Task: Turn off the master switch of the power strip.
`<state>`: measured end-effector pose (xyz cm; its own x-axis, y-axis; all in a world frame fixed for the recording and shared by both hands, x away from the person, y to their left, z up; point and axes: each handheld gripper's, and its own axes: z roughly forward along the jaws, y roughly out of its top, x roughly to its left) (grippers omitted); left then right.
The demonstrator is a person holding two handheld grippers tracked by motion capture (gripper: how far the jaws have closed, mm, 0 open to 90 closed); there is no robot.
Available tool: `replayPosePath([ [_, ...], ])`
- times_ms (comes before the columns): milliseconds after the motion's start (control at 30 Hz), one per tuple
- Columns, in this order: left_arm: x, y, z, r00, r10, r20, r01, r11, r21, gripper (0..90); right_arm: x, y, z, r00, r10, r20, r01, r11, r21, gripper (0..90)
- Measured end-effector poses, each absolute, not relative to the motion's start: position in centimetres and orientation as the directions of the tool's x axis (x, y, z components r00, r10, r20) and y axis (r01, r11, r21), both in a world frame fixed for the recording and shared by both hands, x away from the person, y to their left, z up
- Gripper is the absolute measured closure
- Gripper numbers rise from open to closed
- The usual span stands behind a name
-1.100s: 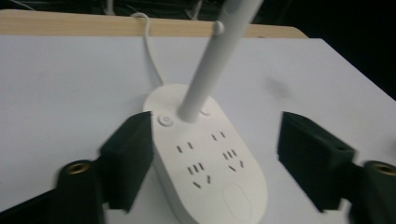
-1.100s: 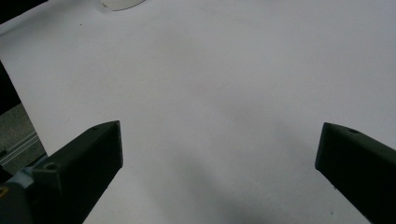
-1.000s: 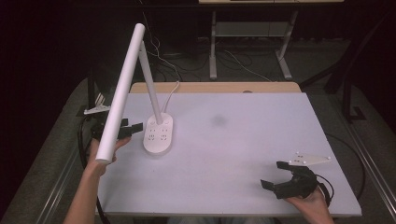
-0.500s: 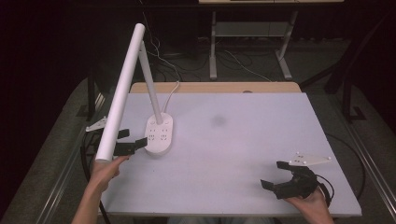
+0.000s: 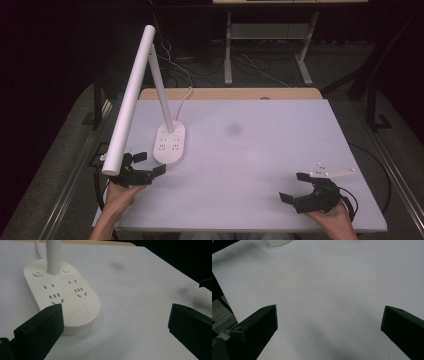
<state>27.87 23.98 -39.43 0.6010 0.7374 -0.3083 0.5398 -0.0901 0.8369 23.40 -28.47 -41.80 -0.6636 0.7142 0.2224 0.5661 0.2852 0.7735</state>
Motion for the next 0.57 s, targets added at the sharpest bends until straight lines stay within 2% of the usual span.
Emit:
replayPosePath([
  [567,25.8,21.0,-41.8,0.66,0.686,-0.306,0.548,-0.161,0.821,0.0,23.3,-28.6,-41.7,-0.66,0.715,0.23,0.569,0.277,0.774,0.1],
])
